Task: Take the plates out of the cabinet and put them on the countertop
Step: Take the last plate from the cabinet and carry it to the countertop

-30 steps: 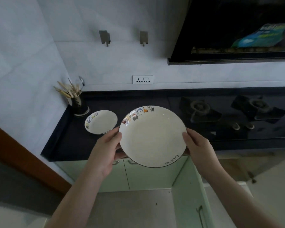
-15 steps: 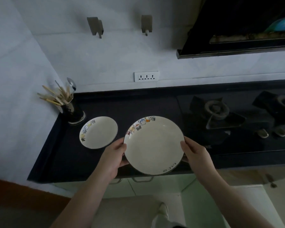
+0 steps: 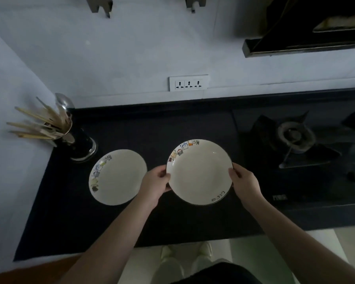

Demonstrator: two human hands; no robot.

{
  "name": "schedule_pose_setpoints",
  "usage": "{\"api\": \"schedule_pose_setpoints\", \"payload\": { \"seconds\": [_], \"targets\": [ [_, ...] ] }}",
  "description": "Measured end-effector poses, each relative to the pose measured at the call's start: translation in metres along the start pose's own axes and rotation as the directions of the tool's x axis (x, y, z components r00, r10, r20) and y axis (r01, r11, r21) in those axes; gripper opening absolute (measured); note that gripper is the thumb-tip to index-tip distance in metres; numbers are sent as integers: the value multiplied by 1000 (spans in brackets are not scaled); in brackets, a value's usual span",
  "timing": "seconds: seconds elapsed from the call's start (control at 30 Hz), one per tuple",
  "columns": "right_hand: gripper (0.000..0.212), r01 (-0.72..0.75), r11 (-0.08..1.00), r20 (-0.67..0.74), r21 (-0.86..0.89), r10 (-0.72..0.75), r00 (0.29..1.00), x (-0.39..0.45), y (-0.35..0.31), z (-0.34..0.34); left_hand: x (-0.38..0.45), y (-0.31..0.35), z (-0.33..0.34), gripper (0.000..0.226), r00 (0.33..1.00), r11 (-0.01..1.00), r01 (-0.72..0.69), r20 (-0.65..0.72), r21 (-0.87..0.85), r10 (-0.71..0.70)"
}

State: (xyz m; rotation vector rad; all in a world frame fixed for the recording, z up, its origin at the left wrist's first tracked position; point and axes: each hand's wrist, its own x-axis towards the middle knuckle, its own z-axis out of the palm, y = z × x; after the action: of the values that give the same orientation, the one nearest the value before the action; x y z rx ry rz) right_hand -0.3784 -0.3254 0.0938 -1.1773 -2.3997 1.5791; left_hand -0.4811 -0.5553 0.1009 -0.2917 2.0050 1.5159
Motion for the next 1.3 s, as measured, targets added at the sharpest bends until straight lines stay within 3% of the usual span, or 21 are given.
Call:
{"api": "schedule_pose_setpoints", "payload": {
  "seconds": [0.4,1.0,1.3],
  "targets": [
    [23,-195,981,-36,-14,195,980,45,21,25,64,-14,13,37,977,977,172,102,130,-185],
    [22,-187,982,-15,31,188,982,62,34,31,74,-25,20,43,981,979,138,116,149,-156],
    [32,-224,973,-32,61,226,974,66,43,35,71,-25,19,43,981,985,157,101,74,-164]
  ]
}}
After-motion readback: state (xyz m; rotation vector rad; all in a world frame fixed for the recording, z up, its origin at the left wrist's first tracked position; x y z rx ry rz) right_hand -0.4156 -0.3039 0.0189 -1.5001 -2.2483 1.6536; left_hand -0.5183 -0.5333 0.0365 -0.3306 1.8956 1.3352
